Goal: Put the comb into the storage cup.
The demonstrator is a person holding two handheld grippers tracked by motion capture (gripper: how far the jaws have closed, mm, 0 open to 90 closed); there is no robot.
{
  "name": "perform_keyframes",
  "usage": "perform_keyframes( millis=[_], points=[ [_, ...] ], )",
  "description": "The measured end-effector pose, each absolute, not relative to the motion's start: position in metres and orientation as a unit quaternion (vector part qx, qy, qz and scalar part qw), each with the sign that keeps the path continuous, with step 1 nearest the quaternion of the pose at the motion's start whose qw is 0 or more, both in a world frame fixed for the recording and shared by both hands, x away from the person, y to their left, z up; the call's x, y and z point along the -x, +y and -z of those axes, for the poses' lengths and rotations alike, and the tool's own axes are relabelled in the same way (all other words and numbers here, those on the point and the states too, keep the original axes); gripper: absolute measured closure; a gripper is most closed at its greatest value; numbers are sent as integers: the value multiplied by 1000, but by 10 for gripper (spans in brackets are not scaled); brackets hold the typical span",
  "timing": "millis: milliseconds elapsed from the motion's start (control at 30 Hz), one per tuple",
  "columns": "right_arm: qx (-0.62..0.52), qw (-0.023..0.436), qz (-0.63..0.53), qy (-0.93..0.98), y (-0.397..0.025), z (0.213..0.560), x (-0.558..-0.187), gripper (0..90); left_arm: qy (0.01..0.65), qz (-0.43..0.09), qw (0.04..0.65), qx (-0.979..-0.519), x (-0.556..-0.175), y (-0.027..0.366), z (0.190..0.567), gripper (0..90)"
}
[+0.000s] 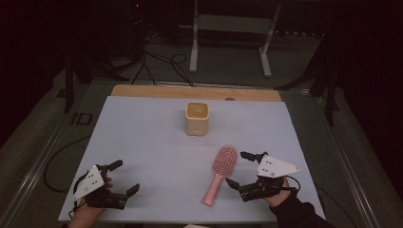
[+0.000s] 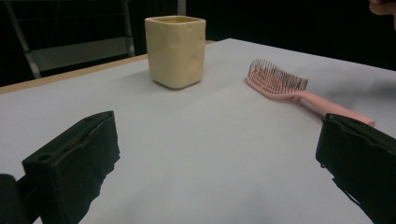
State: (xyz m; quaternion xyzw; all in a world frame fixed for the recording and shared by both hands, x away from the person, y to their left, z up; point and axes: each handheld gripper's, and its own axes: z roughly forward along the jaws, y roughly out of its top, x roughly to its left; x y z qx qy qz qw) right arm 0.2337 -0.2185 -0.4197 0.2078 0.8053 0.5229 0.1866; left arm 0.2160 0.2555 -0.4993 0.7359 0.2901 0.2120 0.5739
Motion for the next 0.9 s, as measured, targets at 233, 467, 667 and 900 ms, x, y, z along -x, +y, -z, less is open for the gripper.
perform_keyframes(
  millis=[233,467,667,900],
  points=[
    [-189,163,-529,811,-202,414,-242,85,289,-211,576,-735,-216,256,499,0],
    [-164,138,-520,827,-180,421,-248,85,288,-212,575,-736,-215,257,499,0],
    [-153,99,-508,842,-162,438,-252,92,287,-211,576,-736,-215,257,499,0],
    [-156,78,-493,852,-154,455,-257,129,287,-210,576,-736,-216,257,499,0]
  ],
)
